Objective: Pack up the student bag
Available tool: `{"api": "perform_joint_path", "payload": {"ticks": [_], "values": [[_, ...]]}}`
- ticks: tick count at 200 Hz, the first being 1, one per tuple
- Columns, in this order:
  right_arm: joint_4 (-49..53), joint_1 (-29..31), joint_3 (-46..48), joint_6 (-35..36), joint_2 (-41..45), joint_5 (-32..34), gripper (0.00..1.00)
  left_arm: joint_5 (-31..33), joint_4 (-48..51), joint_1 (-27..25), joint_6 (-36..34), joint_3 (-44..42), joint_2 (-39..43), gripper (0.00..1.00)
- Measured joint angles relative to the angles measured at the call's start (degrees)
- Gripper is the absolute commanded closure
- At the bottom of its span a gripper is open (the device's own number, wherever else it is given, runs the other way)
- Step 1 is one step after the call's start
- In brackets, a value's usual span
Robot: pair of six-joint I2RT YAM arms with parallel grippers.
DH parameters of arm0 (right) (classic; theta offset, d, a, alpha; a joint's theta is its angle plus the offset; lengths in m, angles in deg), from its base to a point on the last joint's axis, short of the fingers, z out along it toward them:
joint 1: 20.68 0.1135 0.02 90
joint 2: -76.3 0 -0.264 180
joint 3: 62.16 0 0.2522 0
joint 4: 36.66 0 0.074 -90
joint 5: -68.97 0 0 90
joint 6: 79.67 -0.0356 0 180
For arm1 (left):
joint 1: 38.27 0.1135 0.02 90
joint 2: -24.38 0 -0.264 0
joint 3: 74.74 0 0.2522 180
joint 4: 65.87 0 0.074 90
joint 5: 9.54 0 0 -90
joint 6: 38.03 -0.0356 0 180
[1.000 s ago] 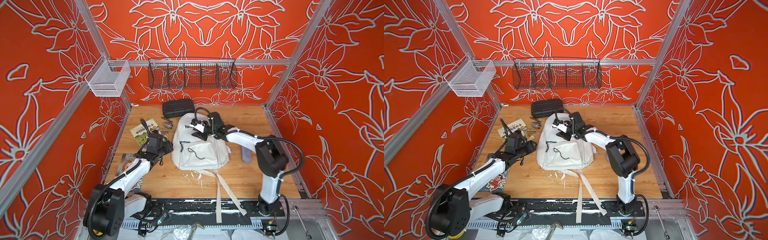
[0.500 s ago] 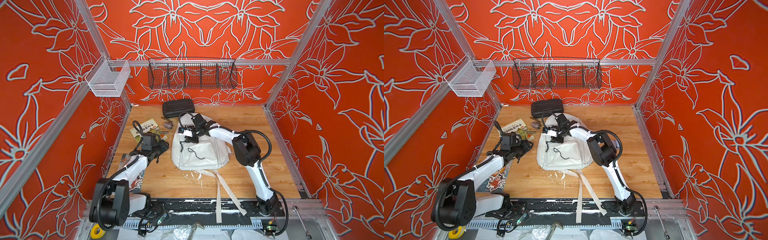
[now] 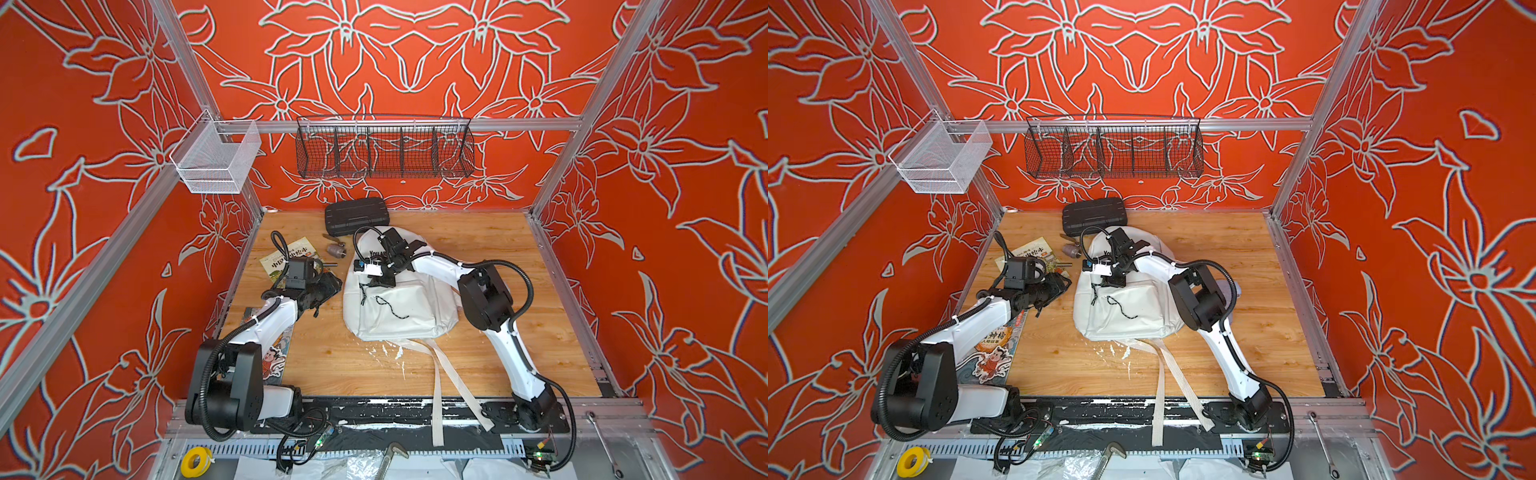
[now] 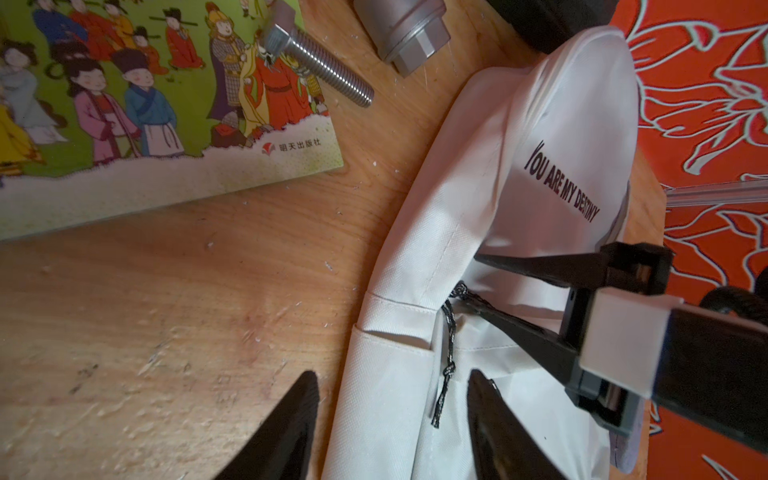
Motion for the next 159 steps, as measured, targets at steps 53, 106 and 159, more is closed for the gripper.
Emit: {"api": "perform_joint_path", "payload": {"ticks": [53,106,159], "values": [[0.83,0.83,-0.07,2.19,-0.15,-0.61,0.63,-0.15,1.22,0.13,-1.11,0.72,-0.55,0.38],[3.08,1.36,-0.55,3.80,-0.22,0.72,0.92,-0.07,2.19,0.22,-1.62,0.72,-0.59,0.26],[4.90,1.68,-1.70,1.92,-0.22,2.97,1.00,-0.17,3.52,0.48,-3.21,2.54,-0.61,0.25]]}}
